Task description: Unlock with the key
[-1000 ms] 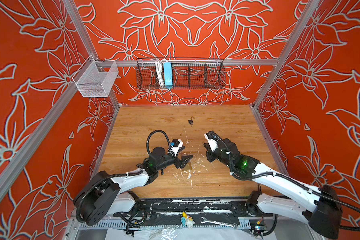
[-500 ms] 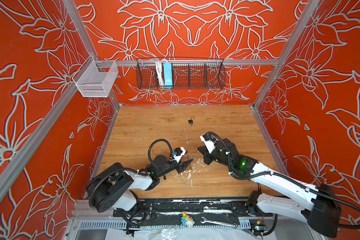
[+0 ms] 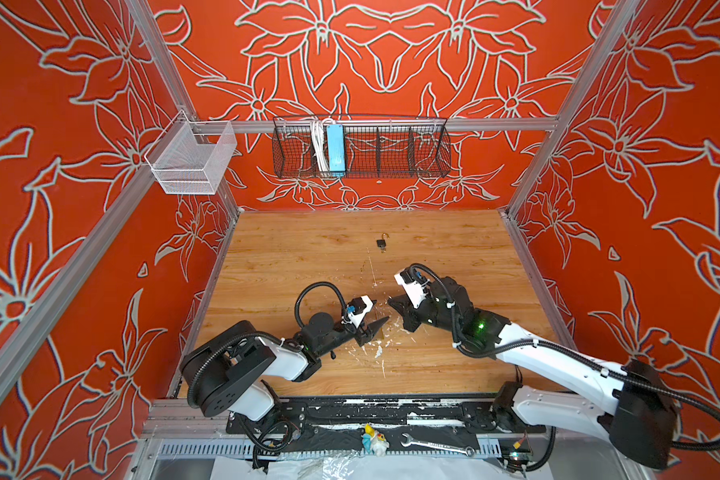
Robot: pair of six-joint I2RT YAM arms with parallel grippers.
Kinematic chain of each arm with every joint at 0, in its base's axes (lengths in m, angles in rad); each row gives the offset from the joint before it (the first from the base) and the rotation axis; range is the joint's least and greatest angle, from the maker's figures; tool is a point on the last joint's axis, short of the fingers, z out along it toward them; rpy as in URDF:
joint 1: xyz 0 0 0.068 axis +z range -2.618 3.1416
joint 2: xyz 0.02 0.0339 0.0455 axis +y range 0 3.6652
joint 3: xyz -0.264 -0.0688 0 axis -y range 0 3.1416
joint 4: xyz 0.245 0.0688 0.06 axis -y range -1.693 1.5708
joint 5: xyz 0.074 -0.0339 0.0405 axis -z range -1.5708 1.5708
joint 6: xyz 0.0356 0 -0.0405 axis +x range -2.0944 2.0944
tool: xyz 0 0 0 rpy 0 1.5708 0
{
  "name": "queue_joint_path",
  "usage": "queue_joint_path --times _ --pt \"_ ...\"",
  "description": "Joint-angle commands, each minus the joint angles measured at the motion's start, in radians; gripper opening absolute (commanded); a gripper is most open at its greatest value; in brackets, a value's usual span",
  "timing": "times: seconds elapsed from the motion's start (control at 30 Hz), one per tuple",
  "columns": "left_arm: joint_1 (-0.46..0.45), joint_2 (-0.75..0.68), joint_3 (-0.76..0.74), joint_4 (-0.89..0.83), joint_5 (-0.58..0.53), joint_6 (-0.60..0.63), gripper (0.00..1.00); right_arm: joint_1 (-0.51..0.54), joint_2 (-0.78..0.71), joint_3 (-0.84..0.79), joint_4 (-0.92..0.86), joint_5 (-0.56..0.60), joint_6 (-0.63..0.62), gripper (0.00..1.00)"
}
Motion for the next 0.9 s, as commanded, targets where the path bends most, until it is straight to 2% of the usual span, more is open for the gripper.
queue_joint_path --times 0.0,0.87 --pt "-0.007 -0.006 -0.003 0.050 0.000 0.019 0.58 0.005 0.007 -0.010 0.032 -0.021 0.012 0.00" --pt "-0.009 0.003 -0.024 0.089 -0.022 0.038 0.58 0.008 -0.023 -0.018 0.036 -0.027 0.009 0.00"
